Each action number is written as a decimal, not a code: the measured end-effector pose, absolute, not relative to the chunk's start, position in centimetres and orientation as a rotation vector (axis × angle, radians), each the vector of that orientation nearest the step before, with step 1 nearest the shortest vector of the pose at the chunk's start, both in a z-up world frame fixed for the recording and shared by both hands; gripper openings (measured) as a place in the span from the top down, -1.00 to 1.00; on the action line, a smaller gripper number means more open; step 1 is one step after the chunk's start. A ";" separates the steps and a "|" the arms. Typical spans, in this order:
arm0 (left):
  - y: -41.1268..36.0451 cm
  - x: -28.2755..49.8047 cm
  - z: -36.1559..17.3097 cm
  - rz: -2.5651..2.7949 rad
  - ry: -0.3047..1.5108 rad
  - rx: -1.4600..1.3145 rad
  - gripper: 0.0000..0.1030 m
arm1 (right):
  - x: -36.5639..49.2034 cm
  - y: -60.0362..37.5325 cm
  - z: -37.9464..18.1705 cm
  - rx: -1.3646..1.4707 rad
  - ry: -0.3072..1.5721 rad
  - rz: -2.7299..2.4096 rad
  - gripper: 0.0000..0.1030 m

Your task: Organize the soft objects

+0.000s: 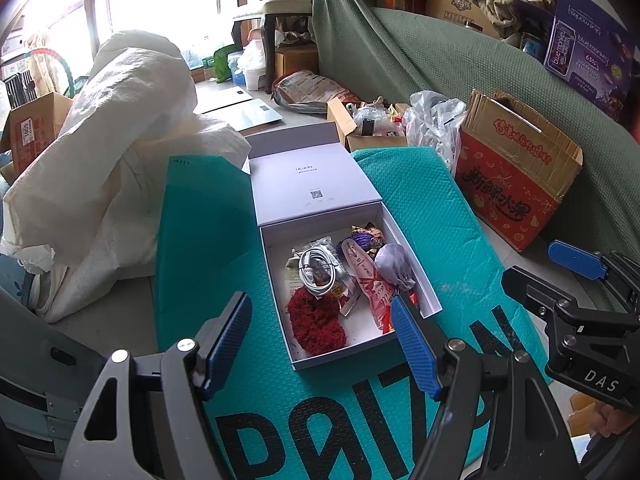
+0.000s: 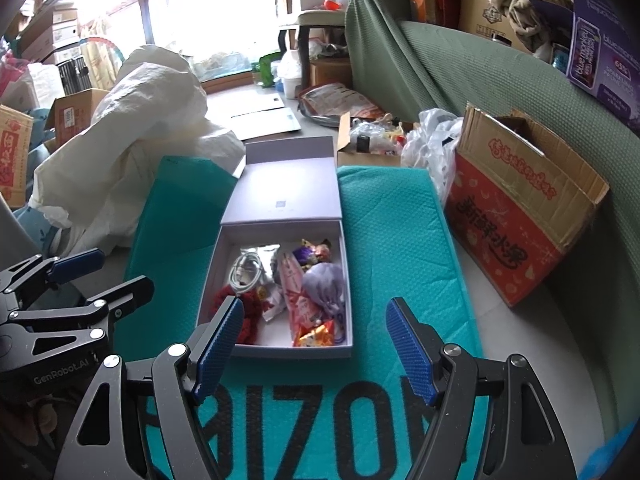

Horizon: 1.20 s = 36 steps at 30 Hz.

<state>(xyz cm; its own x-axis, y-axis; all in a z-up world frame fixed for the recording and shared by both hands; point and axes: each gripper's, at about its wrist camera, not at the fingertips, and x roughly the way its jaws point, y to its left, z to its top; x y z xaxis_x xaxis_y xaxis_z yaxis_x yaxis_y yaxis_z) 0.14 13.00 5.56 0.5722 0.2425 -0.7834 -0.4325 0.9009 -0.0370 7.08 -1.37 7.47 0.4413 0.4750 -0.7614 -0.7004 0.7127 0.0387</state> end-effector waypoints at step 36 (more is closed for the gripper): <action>13.1 0.5 5.1 0.410 0.902 -0.247 -0.40 | 7.2 -1.5 7.1 -0.312 0.852 0.743 -0.44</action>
<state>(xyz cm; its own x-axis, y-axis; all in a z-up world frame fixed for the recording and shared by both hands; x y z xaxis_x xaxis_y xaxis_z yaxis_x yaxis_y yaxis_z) 0.45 13.13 5.07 0.5508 0.2402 -0.7993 -0.4439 0.8953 -0.0368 7.20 -1.51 7.07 0.4307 0.4657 -0.7730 -0.7026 0.7107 0.0366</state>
